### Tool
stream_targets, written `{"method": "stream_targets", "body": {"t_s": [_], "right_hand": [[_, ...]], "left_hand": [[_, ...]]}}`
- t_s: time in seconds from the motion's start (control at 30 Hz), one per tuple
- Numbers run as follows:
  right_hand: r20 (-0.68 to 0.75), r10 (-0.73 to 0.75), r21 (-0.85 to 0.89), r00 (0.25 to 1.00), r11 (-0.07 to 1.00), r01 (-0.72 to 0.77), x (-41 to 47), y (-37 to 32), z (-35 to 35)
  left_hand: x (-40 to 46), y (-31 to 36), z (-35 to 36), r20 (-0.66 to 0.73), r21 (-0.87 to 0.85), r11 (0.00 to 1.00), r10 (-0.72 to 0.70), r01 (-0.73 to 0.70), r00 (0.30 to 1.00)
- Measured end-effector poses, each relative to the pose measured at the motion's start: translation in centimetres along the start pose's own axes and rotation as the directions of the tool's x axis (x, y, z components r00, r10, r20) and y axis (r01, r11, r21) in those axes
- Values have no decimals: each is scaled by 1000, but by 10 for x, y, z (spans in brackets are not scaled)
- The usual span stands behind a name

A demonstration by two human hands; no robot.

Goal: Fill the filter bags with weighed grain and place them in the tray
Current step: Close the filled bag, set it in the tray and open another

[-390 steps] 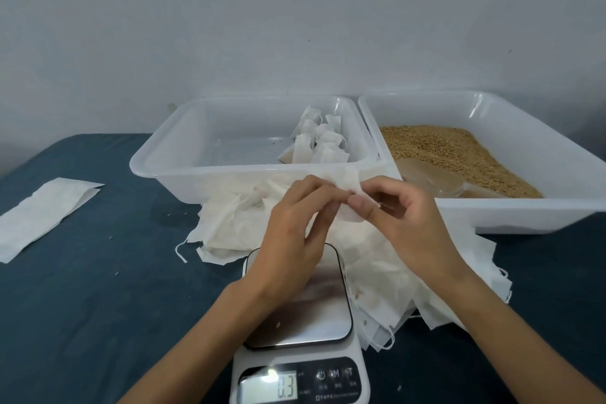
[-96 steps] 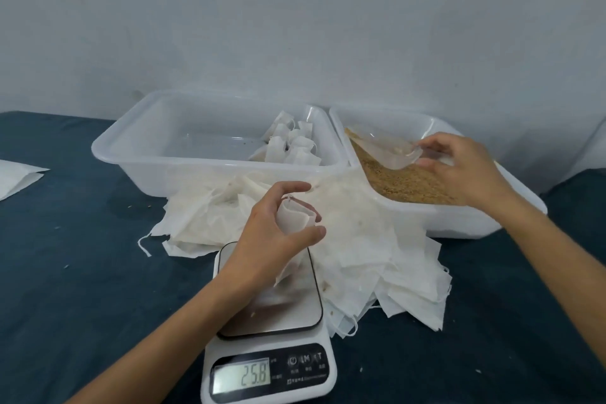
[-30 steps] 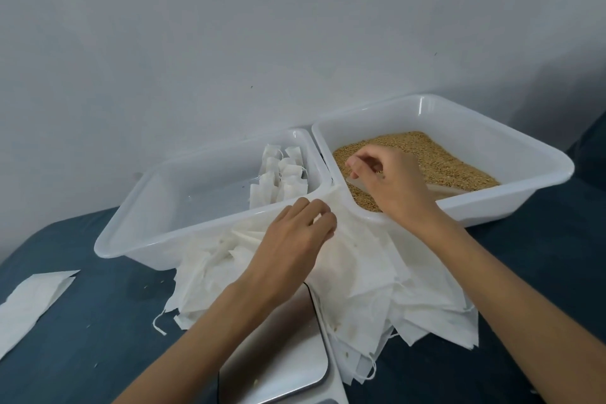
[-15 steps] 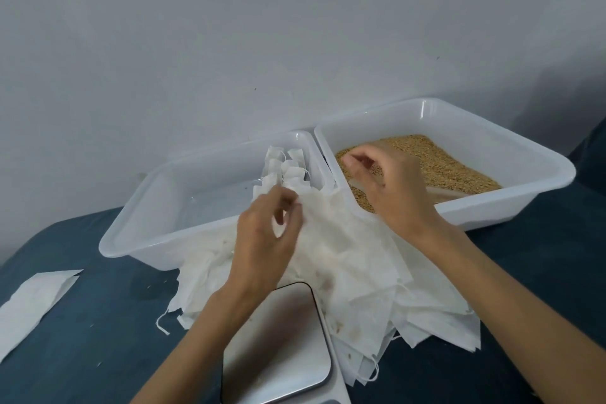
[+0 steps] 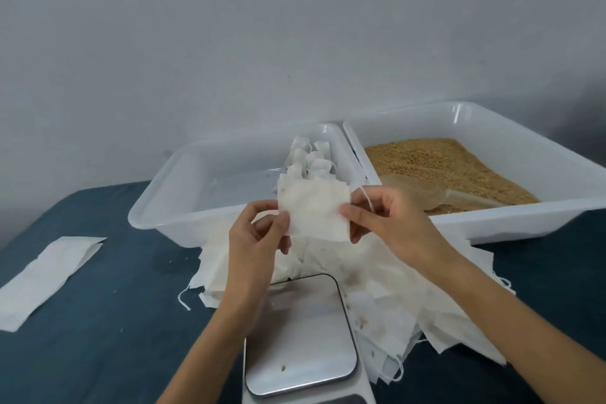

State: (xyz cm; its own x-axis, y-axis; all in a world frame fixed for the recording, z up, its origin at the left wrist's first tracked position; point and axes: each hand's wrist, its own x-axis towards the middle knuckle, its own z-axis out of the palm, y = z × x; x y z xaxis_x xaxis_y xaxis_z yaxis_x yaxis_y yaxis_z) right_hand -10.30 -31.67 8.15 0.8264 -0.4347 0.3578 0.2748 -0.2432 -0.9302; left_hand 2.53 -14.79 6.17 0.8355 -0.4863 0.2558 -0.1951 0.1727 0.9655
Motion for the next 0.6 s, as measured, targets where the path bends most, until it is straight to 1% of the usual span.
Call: {"method": "stream_targets", "body": {"t_s": [0.03,0.1,0.13,0.17,0.2,0.27,0.33,0.37,0.47,0.6], "right_hand": [[-13,-22,-45,1000,999,22,0,3,1],[-31,-47,-117,998,992,43,-2,7,5],[-34,-45,-117,998,992,41,-4,8,7],[-35,-41,-99,999,994,37,-6,9,9],[-31,-41,-65,999,997,39,-8,9,12],[-11,-35,65,999,997,36,-10,9,18],[20,-20,205,1000,979,15,-12,8,23],[36,-31,226,999,974,22,-13,8,24],[87,-81,159,993,985,66,-12,6,23],[55,-127,27,990,992,126,-12,5,21]], "left_hand": [[-2,-1,2,-38,78,996,49,-46,998],[-7,2,3,-107,242,949,231,-200,967],[-9,4,4,-75,278,916,320,-289,944],[-12,5,6,-3,259,898,370,-357,929],[-15,6,9,86,203,904,366,-376,926],[-22,6,16,252,120,939,285,-322,925],[-25,4,19,317,121,953,227,-277,921],[-25,4,20,322,115,958,214,-262,922],[-20,5,15,296,51,976,187,-211,937],[-17,5,14,288,53,981,164,-186,944]]}}
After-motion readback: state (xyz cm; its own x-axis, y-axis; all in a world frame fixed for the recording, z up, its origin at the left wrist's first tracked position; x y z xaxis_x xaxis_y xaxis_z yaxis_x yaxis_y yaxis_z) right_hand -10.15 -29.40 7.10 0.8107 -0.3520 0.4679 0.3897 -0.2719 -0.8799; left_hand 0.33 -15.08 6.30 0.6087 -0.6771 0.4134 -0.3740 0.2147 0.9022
